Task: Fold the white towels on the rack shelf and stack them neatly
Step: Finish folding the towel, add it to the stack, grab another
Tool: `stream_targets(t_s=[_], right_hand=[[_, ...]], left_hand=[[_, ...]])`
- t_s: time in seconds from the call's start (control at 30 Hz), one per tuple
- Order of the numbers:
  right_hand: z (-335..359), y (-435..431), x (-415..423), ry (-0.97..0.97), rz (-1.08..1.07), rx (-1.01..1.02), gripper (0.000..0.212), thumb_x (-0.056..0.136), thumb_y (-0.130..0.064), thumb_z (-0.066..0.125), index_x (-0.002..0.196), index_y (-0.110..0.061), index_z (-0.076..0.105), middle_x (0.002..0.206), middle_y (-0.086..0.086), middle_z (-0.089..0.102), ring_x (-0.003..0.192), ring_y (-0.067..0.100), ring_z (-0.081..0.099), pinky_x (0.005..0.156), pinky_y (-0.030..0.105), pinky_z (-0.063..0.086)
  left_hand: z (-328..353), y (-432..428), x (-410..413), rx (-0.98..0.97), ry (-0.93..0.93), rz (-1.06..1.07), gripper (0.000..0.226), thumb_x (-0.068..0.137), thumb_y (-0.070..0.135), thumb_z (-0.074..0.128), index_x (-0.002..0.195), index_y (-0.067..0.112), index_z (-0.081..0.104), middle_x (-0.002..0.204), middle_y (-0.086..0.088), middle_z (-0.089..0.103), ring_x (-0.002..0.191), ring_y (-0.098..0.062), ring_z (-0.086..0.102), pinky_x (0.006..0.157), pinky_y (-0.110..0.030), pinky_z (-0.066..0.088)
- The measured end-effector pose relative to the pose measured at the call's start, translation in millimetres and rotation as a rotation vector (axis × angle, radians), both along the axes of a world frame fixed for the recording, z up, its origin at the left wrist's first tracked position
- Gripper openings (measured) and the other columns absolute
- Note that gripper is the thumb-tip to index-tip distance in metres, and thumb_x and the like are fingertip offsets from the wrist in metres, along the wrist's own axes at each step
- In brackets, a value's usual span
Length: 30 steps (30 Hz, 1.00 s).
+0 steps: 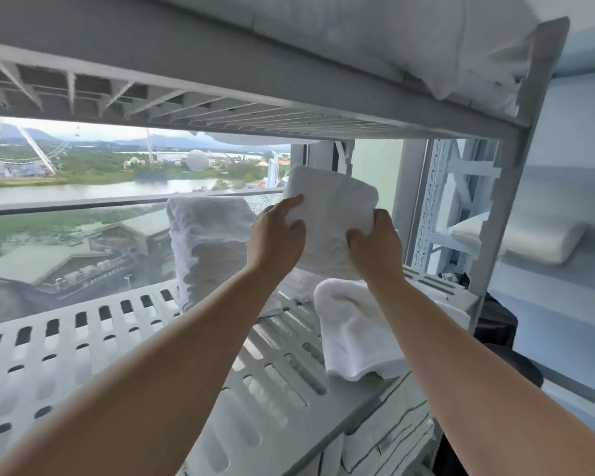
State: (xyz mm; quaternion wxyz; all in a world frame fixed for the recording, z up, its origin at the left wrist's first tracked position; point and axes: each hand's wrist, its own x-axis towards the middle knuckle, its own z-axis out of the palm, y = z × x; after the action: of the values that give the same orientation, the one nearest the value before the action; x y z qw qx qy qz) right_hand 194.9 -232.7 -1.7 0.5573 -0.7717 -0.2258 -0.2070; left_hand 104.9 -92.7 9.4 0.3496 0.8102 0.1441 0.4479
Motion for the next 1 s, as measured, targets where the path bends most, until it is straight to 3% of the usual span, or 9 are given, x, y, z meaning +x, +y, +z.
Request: stream_targets(t_s=[0.1, 0.27, 0.47, 0.6, 0.7, 0.8, 1.0], right_hand=[[4, 5, 46, -0.008, 0.055, -0.03, 0.026, 0.083, -0.013, 0.056, 0.108, -0.015, 0.05, 0.081, -0.009, 0.053, 0.08, 0.024, 0.052, 0.071, 0.029, 0.035], [18, 18, 119, -0.079, 0.171, -0.047, 0.025, 0.079, -0.014, 0.059, 0.101, -0.02, 0.049, 0.078, -0.014, 0.05, 0.068, 0.012, 0.048, 0.056, 0.025, 0.032], [23, 46, 192, -0.077, 0.366, -0.094, 0.027, 0.081, -0.016, 0.062, 0.107, -0.018, 0.055, 0.094, -0.003, 0.058, 0.082, 0.022, 0.051, 0.07, 0.028, 0.035], [14, 68, 218, -0.071, 0.471, -0.127, 0.03, 0.083, -0.014, 0.061, 0.112, -0.013, 0.057, 0.104, 0.007, 0.064, 0.089, 0.028, 0.056, 0.072, 0.031, 0.036], [7, 81, 226, -0.046, 0.522, -0.128, 0.03, 0.083, -0.012, 0.06, 0.113, -0.01, 0.057, 0.106, 0.013, 0.066, 0.095, 0.035, 0.06, 0.074, 0.038, 0.044], [-1, 91, 230, -0.018, 0.548, -0.135, 0.027, 0.084, -0.012, 0.059, 0.111, -0.01, 0.056, 0.103, 0.014, 0.067, 0.094, 0.037, 0.06, 0.075, 0.04, 0.045], [-17, 106, 247, 0.139, 0.558, -0.218, 0.037, 0.085, -0.025, 0.065, 0.119, -0.015, 0.054, 0.112, 0.011, 0.067, 0.099, 0.032, 0.059, 0.078, 0.031, 0.038]], left_hand=[[-1, 3, 35, 0.002, -0.012, 0.062, 0.05, 0.088, 0.018, 0.058, 0.135, 0.036, 0.063, 0.116, -0.005, 0.07, 0.096, -0.029, 0.064, 0.081, -0.035, 0.054], [7, 3, 85, 0.027, -0.012, 0.199, 0.049, 0.088, 0.02, 0.058, 0.135, 0.035, 0.062, 0.113, -0.004, 0.072, 0.092, -0.025, 0.065, 0.077, -0.028, 0.048], [17, 7, 134, 0.014, 0.081, 0.42, 0.049, 0.087, 0.021, 0.056, 0.133, 0.035, 0.064, 0.118, -0.006, 0.073, 0.101, -0.028, 0.066, 0.08, -0.028, 0.047], [7, 14, 149, -0.014, 0.153, 0.535, 0.047, 0.089, 0.02, 0.057, 0.134, 0.031, 0.064, 0.124, -0.005, 0.071, 0.107, -0.024, 0.065, 0.077, -0.019, 0.038], [2, 18, 153, -0.014, 0.189, 0.576, 0.047, 0.09, 0.019, 0.057, 0.135, 0.029, 0.063, 0.124, -0.01, 0.07, 0.106, -0.028, 0.066, 0.086, -0.026, 0.05], [-3, 21, 155, -0.005, 0.267, 0.61, 0.046, 0.09, 0.018, 0.058, 0.135, 0.025, 0.063, 0.127, -0.01, 0.069, 0.113, -0.029, 0.064, 0.093, -0.03, 0.049], [-5, 25, 152, -0.024, 0.427, 0.623, 0.023, 0.09, 0.015, 0.06, 0.103, 0.004, 0.075, 0.107, -0.015, 0.074, 0.1, -0.031, 0.068, 0.084, -0.031, 0.052]])
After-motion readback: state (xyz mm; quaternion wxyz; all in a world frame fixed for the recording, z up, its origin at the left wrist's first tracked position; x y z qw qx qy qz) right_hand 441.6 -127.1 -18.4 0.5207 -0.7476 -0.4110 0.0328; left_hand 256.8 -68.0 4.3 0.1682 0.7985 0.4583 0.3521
